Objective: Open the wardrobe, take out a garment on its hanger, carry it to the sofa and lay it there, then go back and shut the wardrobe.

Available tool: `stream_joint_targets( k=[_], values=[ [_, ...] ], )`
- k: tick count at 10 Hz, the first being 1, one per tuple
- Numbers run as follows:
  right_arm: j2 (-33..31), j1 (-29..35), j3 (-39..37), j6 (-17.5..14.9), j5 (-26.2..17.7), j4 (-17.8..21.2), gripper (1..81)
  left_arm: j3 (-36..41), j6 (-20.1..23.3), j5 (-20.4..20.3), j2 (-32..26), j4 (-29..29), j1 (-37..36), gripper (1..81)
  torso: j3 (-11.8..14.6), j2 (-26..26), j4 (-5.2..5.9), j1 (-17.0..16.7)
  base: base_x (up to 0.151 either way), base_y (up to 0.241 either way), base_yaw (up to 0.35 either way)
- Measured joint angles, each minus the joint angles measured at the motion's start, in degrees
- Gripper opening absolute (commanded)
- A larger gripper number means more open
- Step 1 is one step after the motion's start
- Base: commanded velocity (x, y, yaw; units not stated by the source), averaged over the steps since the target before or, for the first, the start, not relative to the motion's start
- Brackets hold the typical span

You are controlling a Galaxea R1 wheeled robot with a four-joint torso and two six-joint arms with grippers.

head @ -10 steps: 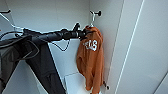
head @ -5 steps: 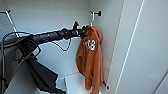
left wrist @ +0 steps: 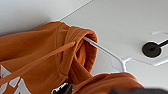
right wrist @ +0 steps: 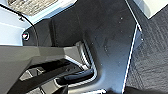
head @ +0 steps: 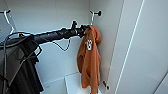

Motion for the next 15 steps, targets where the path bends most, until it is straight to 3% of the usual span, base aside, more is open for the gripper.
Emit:
stream_joint_targets(
  k=[7, 15],
  values=[
    [1.3, 0.8, -0.1, 0.0, -2.6, 0.0, 81.1, -0.5, -0.4, -0.6, -7.2, 0.1, -0.5, 81.1, 0.0, 0.0, -0.02, 0.0, 0.0, 0.0, 0.0],
    [1.3, 0.8, -0.3, 0.0, -2.6, 0.0, 81.1, -6.0, -0.4, -1.2, 1.6, 0.0, -3.1, 81.1, 0.0, 0.0, -0.02, 0.0, 0.0, 0.0, 0.0]
  ],
)
